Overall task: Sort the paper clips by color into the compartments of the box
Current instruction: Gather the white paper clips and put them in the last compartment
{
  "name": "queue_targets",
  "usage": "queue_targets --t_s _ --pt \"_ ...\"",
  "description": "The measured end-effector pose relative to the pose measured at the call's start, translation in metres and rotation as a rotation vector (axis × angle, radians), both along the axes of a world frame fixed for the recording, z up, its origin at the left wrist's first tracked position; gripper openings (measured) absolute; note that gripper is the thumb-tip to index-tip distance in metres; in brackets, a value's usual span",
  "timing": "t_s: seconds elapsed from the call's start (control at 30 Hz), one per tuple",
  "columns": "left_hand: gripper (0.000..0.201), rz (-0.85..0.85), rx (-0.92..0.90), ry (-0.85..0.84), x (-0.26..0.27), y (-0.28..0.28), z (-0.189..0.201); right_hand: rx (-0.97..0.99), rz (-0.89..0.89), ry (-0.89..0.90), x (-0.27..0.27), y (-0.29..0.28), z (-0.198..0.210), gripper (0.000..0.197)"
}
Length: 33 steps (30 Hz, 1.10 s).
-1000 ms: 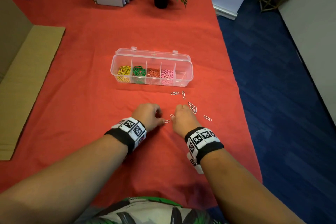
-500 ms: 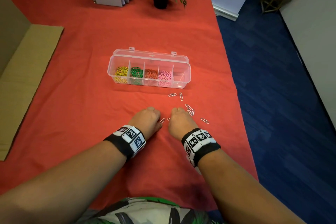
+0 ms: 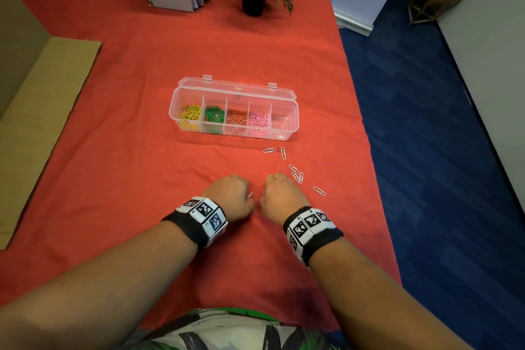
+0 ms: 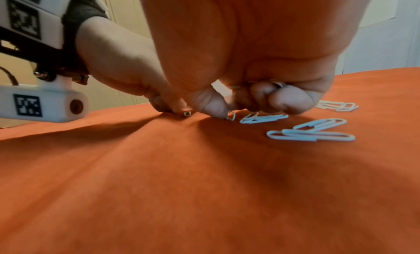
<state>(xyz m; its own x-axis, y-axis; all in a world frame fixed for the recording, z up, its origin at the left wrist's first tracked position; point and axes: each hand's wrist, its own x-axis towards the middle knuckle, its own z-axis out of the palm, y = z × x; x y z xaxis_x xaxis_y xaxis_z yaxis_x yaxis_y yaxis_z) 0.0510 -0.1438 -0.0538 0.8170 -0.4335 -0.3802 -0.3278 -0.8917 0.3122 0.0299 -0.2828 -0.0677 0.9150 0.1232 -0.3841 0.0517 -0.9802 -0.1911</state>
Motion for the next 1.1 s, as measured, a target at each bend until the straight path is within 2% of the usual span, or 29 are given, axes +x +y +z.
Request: queue_targets --t_s 0.07,0.13,0.2,0.23,0.3,0.37,0.4,0.47,0.53,0.67,0.8,0.87,0.97,1.1 --pt "0.027 0.176 -0.180 0.122 0.005 0.004 0.005 -0.016 0.002 -0.001 -0.001 0.001 -0.001 0.037" --pt "0.015 0.443 -0.553 0.350 0.012 0.009 0.014 0.018 -0.027 0.025 0.003 -0.001 0.002 0.034" --pt "0.008 0.683 -0.957 0.631 0.019 0.016 0.023 0.196 -0.157 0.097 0.011 -0.004 0.013 0.019" --pt "0.012 0.757 -1.134 0.762 0.022 0.021 0.026 0.364 -0.273 0.153 0.016 -0.007 0.020 0.011" --pt "0.016 0.774 -1.412 0.933 0.027 0.030 0.033 0.786 -0.571 0.229 0.021 -0.011 0.033 0.008" --pt "0.017 0.736 -1.577 0.984 0.030 0.034 0.036 1.218 -0.827 0.282 0.021 -0.016 0.040 0.005" --pt "0.018 0.724 -1.625 0.989 0.031 0.034 0.037 1.382 -0.899 0.311 0.020 -0.019 0.041 0.007" --pt "0.020 0.729 -1.674 0.974 0.031 0.031 0.037 1.589 -0.979 0.347 0.016 -0.022 0.043 0.015" --pt "0.024 0.762 -1.676 0.933 0.031 0.028 0.036 1.716 -1.039 0.350 0.015 -0.023 0.042 0.015" --pt "0.021 0.839 -1.560 0.815 0.030 0.020 0.032 1.813 -1.127 0.343 0.016 -0.024 0.035 0.014" --pt "0.023 0.905 -1.411 0.774 0.031 0.018 0.031 1.774 -1.178 0.342 0.022 -0.028 0.032 0.020" --pt "0.033 0.933 -1.294 0.797 0.034 0.017 0.030 1.714 -1.185 0.333 0.027 -0.029 0.035 0.020" --pt "0.032 0.946 -1.138 0.893 0.040 0.011 0.030 1.651 -1.238 0.349 0.037 -0.032 0.045 0.011" --pt "0.028 0.907 -1.164 0.996 0.060 -0.012 0.050 1.612 -1.276 0.360 0.047 -0.042 0.060 0.022"
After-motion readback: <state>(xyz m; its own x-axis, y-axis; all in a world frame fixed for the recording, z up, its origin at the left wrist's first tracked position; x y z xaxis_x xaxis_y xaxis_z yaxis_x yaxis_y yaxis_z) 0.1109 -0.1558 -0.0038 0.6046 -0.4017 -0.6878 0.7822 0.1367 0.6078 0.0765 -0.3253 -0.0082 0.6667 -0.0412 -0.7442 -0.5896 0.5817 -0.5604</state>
